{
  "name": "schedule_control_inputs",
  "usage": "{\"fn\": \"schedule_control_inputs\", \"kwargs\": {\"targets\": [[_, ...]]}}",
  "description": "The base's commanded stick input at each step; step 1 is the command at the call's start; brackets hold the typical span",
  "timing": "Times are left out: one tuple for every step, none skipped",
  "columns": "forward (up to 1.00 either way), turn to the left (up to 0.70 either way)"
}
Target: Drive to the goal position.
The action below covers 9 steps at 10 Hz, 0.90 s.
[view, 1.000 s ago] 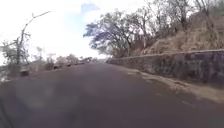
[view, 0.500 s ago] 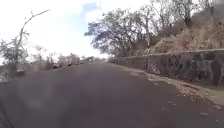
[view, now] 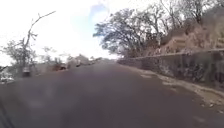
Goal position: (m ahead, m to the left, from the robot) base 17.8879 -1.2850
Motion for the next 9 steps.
{"fn": "schedule_control_inputs", "kwargs": {"targets": [[0.7, 0.0], [0.7, 0.0], [0.7, 0.0], [0.7, 0.0], [0.7, 0.03], [0.7, 0.03], [0.7, 0.03], [0.7, 0.03], [0.7, 0.04]]}}
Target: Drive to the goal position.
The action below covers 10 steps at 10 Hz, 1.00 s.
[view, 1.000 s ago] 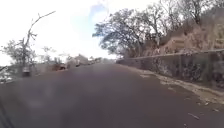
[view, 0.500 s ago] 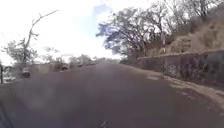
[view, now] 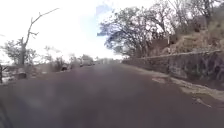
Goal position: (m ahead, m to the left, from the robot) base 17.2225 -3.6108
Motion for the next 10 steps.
{"fn": "schedule_control_inputs", "kwargs": {"targets": [[0.7, 0.05], [0.7, 0.06], [0.7, 0.21], [0.7, 0.2], [0.7, 0.0], [0.7, 0.0], [0.7, 0.0], [0.7, 0.0], [0.7, 0.0], [0.7, 0.0]]}}
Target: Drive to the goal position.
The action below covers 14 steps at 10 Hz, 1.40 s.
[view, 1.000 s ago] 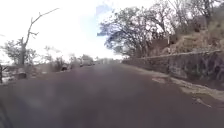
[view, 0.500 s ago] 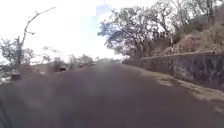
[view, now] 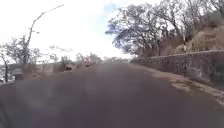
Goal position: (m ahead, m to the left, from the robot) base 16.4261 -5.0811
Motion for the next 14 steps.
{"fn": "schedule_control_inputs", "kwargs": {"targets": [[0.7, 0.0], [0.7, 0.0], [0.7, 0.0], [0.7, 0.0], [0.7, 0.0], [0.7, 0.0], [0.7, 0.0], [0.7, 0.0], [0.7, 0.0], [0.7, 0.0], [0.7, 0.0], [0.7, 0.0], [0.7, 0.0], [0.7, 0.0]]}}
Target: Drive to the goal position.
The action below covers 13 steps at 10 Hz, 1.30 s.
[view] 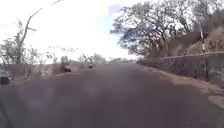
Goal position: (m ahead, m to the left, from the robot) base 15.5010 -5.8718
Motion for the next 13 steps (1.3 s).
{"fn": "schedule_control_inputs", "kwargs": {"targets": [[0.7, 0.0], [0.7, 0.0], [0.7, 0.0], [0.7, 0.0], [0.7, 0.0], [0.7, 0.0], [0.7, 0.0], [0.7, -0.11], [0.7, -0.24], [0.7, 0.02], [0.7, 0.01], [0.7, 0.0], [0.7, 0.0]]}}
